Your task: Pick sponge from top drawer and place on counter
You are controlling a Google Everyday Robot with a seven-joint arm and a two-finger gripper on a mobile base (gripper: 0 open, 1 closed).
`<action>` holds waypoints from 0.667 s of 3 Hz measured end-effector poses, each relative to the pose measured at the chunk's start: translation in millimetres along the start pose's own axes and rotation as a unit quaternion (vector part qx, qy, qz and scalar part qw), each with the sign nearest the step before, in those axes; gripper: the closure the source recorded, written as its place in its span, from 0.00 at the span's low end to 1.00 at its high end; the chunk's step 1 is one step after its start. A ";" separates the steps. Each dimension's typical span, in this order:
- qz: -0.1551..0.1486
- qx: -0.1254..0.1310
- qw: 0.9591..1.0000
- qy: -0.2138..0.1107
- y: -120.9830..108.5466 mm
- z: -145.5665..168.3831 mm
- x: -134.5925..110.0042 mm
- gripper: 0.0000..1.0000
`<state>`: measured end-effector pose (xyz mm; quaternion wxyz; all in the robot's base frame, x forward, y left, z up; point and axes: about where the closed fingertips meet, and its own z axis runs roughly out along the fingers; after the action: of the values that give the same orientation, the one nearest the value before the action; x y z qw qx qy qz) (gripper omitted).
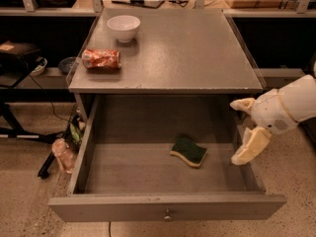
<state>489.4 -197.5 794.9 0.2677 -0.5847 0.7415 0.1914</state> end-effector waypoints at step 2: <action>0.001 0.048 0.998 0.040 -2.5 37.8 -8.9 0.00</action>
Offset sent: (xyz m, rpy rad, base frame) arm 0.0206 0.0458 -0.0452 -0.1618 -0.0805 -0.1168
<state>500.0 -168.7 770.9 0.2653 -0.5778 0.7603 0.1327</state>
